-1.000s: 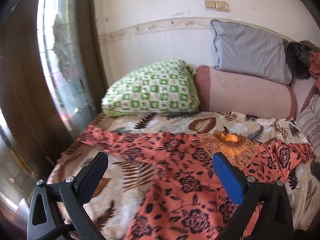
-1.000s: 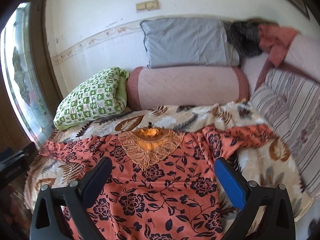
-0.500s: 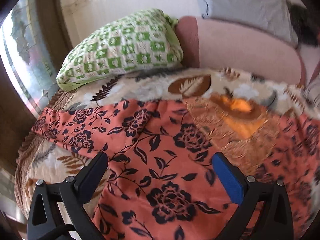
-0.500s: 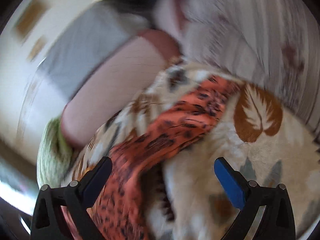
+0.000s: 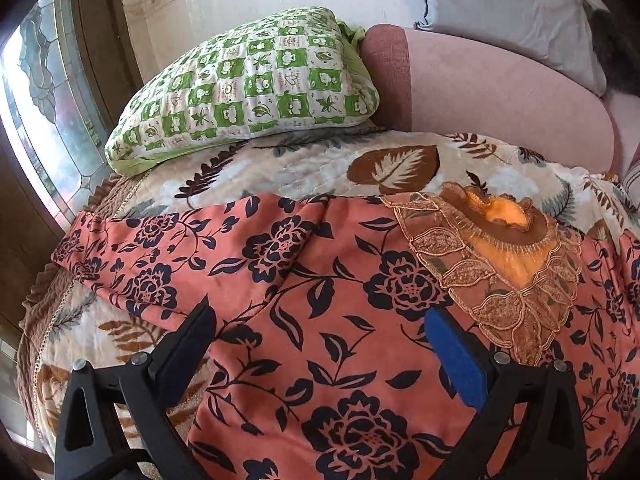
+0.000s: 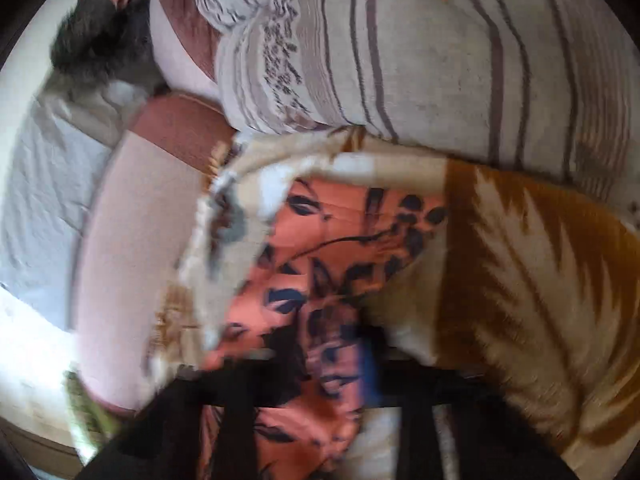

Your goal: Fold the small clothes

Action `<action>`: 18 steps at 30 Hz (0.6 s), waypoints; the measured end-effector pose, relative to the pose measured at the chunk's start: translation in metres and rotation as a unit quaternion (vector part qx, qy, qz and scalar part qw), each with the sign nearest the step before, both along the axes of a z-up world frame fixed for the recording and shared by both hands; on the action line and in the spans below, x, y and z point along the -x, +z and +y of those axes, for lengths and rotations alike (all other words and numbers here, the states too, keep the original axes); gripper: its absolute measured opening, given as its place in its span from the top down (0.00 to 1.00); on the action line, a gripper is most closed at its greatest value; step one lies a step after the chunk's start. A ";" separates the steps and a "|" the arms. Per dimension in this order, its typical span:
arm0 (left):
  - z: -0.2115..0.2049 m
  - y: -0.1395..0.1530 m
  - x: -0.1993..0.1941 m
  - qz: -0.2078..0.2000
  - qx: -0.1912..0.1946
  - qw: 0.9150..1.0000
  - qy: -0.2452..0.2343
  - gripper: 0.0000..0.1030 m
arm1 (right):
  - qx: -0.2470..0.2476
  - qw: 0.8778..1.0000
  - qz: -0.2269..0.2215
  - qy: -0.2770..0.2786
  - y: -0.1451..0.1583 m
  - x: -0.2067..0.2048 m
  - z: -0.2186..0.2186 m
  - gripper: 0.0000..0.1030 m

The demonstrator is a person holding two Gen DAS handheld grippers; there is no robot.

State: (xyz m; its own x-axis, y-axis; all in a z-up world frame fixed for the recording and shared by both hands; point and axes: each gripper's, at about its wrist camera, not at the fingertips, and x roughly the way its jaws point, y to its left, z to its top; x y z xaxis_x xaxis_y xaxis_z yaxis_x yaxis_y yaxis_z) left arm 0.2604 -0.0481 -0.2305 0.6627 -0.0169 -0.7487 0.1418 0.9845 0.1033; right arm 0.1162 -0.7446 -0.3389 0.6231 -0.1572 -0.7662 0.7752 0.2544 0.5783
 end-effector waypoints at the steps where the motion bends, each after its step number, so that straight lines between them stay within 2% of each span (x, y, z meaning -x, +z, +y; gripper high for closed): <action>1: 0.000 0.001 0.000 -0.003 -0.001 1.000 0.000 0.00 | 0.005 1.000 -0.003 -0.006 0.000 0.002 0.001 0.93; 5: 0.006 0.008 0.002 -0.024 -0.004 1.000 0.007 0.00 | 0.048 0.998 -0.038 -0.020 0.031 0.015 0.021 0.94; 9: 0.022 0.020 0.005 -0.047 0.003 0.999 0.019 0.00 | 0.080 0.994 -0.078 0.010 0.087 0.018 0.051 0.94; 11: 0.034 0.025 0.006 -0.064 -0.004 0.997 0.035 0.00 | 0.098 0.989 -0.104 0.040 0.125 0.017 0.076 0.94; 15: 0.071 0.029 0.003 -0.070 -0.006 0.995 0.075 0.00 | 0.141 0.970 -0.154 0.124 0.208 0.003 0.157 0.94; 18: 0.105 0.030 0.000 -0.053 0.012 0.993 0.109 0.00 | 0.155 0.951 -0.183 0.194 0.251 -0.015 0.234 0.94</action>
State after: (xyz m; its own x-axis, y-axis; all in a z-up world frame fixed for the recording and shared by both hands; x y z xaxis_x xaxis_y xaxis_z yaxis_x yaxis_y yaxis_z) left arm 0.2600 0.0572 -0.2001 0.7274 0.1185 -0.6759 -0.0844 0.9929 0.0833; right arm 0.1313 -0.5104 -0.0880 0.8961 -0.0440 -0.4417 0.3499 0.6825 0.6417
